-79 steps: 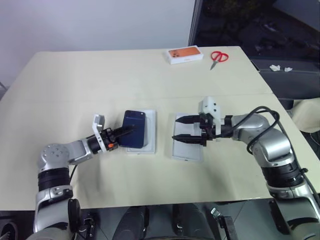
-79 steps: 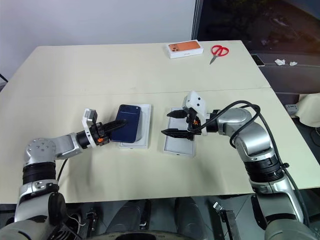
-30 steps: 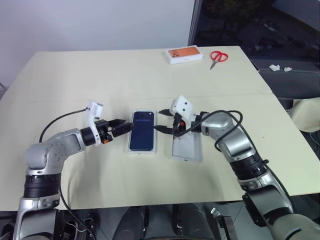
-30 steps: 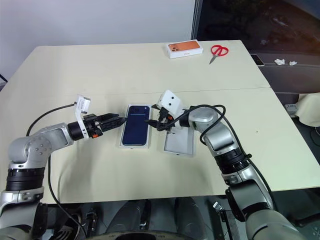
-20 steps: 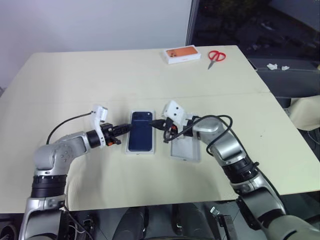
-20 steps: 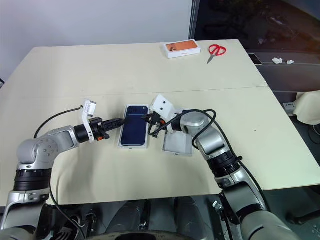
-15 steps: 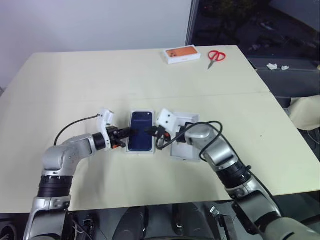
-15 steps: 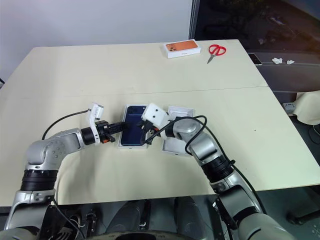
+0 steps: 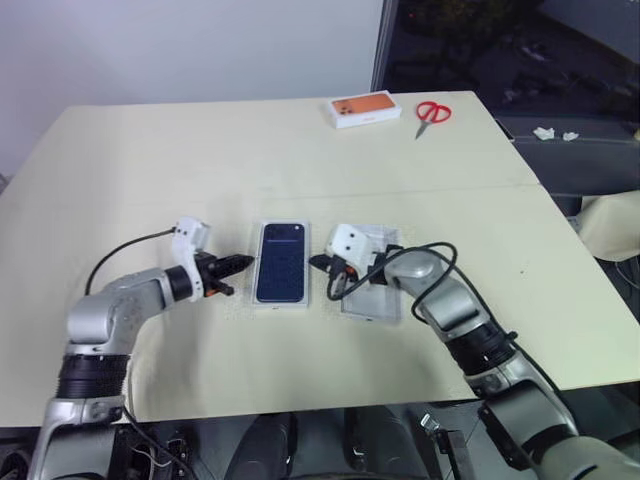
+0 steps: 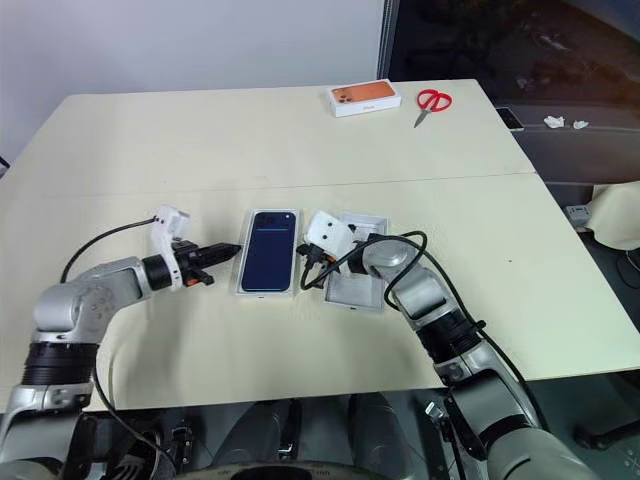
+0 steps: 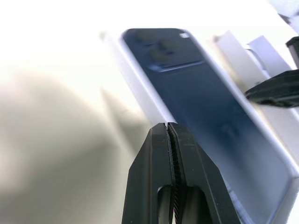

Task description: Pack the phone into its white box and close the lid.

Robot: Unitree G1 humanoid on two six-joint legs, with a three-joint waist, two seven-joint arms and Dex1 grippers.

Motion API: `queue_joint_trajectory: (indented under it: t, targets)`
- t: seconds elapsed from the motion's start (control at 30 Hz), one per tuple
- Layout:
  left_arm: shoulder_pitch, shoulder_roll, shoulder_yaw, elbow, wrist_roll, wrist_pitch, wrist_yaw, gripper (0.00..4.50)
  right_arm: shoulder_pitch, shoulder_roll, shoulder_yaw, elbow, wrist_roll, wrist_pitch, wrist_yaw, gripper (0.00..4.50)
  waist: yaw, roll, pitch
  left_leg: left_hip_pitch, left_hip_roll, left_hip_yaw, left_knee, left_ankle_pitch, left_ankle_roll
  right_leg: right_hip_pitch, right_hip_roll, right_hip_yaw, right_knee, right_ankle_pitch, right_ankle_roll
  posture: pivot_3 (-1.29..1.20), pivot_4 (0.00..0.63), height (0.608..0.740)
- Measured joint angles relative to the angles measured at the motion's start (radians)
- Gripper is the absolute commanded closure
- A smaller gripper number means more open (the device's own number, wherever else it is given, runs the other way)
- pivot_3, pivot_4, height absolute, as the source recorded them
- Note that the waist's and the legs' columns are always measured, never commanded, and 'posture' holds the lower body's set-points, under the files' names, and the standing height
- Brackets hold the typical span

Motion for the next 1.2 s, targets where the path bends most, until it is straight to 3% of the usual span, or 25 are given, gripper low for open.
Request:
queue_joint_trajectory:
  t: [0.3, 0.57, 1.2]
  targets:
    - [-0.001, 0.018, -0.065, 0.036, 0.092, -0.044, -0.031, 4.41, 0.000, -0.010, 0.027, 0.008, -0.059, -0.052, 0.004, 4.50, 0.003, 0.001, -0.001, 0.001, 0.000, 0.000, 0.000, 0.000, 0.000, 0.001, 0.000, 0.000, 0.000, 0.000, 0.000, 0.00, 0.150, 0.740]
    - [-0.025, -0.033, -0.087, 0.014, 0.099, 0.000, -0.033, 4.41, 0.036, -0.028, 0.034, -0.067, -0.038, -0.014, 0.084, 4.50, 0.005, 0.001, -0.001, 0.001, -0.001, 0.000, 0.001, 0.000, 0.001, 0.002, -0.001, 0.000, 0.000, 0.000, 0.000, 0.00, 0.150, 0.740]
    - [-0.068, -0.179, -0.172, -0.040, 0.101, 0.110, -0.031, 4.41, 0.175, -0.224, -0.082, -0.232, 0.003, 0.068, 0.168, 4.50, 0.030, 0.001, -0.001, 0.001, -0.003, 0.000, 0.004, -0.001, 0.003, 0.005, -0.003, -0.001, -0.002, 0.000, 0.000, 0.00, 0.150, 0.740]
